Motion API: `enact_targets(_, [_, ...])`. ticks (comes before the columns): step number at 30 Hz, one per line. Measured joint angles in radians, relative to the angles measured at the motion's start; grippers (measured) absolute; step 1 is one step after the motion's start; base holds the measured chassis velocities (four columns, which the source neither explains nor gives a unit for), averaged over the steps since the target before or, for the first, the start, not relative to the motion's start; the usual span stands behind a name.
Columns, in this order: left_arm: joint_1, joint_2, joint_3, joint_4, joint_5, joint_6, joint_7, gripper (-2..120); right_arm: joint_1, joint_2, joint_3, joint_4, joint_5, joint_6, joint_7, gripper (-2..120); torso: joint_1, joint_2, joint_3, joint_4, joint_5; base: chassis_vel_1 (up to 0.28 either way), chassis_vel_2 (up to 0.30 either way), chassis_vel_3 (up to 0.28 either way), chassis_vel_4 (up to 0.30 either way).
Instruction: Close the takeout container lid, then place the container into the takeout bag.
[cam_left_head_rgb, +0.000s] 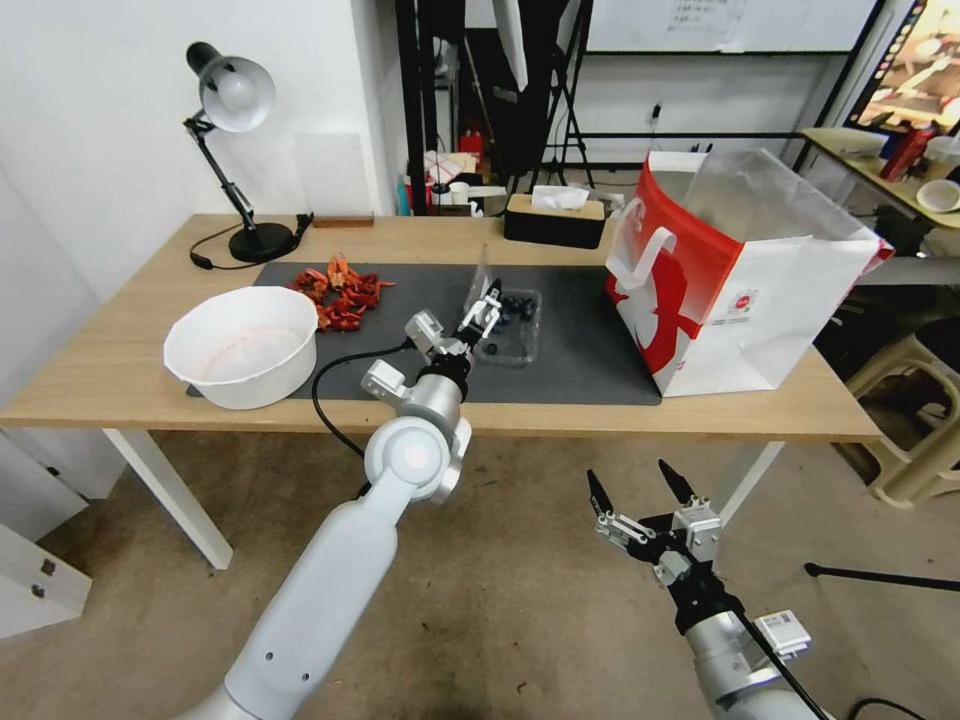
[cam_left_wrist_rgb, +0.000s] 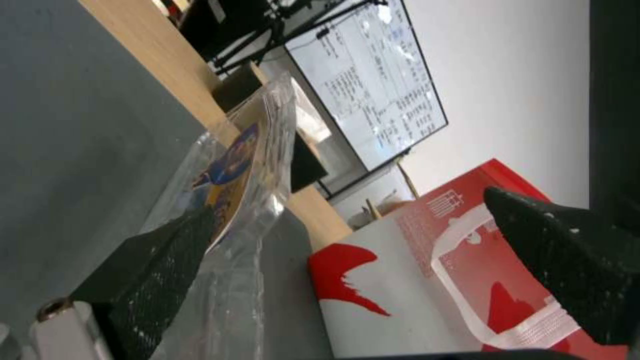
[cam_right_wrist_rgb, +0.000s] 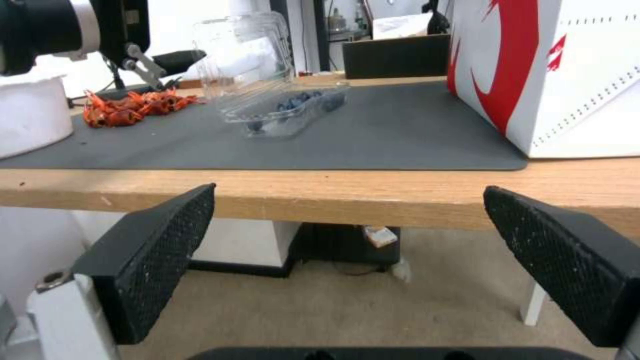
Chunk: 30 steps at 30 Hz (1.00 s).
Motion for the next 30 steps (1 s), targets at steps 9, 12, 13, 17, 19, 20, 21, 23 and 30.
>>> enact_targets(9, [-0.048,0.015,-0.01,0.015,-0.116,0.088,-0.002,100,-0.009,0.002,0.001,0.0,-0.012,0.004,0.002,100,0.0,0.0,0.0,0.0001,0.0,0.0,0.0,0.0,0.0])
enact_targets(12, [-0.07,0.02,-0.01,0.024,-0.149,0.128,-0.017,100,-0.012,0.002,0.001,0.0,-0.014,0.007,0.002,100,0.0,0.0,0.0,0.0001,0.0,0.0,0.0,0.0,0.0])
enact_targets(13, [-0.07,0.02,-0.01,0.024,-0.149,0.128,-0.017,100,-0.012,0.002,0.001,0.0,-0.014,0.007,0.002,100,0.0,0.0,0.0,0.0001,0.0,0.0,0.0,0.0,0.0])
enact_targets(17, [-0.1,0.021,-0.005,0.042,-0.177,0.171,-0.036,100,-0.014,0.004,0.001,-0.002,-0.017,0.011,0.002,100,0.0,0.0,0.0,0.0,0.0,0.0,0.0,0.0,0.0])
enact_targets(19, [-0.123,0.015,0.004,0.063,-0.183,0.204,-0.065,100,-0.017,0.007,0.001,-0.002,-0.021,0.012,0.002,100,0.0,0.0,0.0,0.0,0.0001,0.0,0.0,0.0,0.0])
enact_targets(20, [-0.13,0.012,0.006,0.071,-0.184,0.216,-0.074,100,-0.019,0.008,0.001,-0.003,-0.023,0.012,0.002,100,0.0,0.0,0.0,0.0,0.0,0.0,0.0,0.0,0.0])
enact_targets(21, [-0.13,0.012,0.006,0.071,-0.184,0.216,-0.074,100,-0.019,0.008,0.001,-0.003,-0.023,0.012,0.002,100,0.0,0.0,0.0,0.0,0.0,0.0,0.0,0.0,0.0])
enact_targets(23, [-0.144,0.002,0.006,0.087,-0.198,0.23,-0.09,100,-0.023,0.012,-0.001,-0.005,-0.029,0.014,0.001,100,0.0,0.0,0.0,-0.0001,0.0001,0.0,0.0,0.0,0.0])
enact_targets(30, [-0.164,-0.02,0.004,0.109,-0.253,0.244,-0.116,95,-0.029,0.021,-0.006,-0.01,-0.041,0.022,-0.003,100,0.0,0.0,0.0,0.0,0.0,0.0,0.0,0.0,0.0])
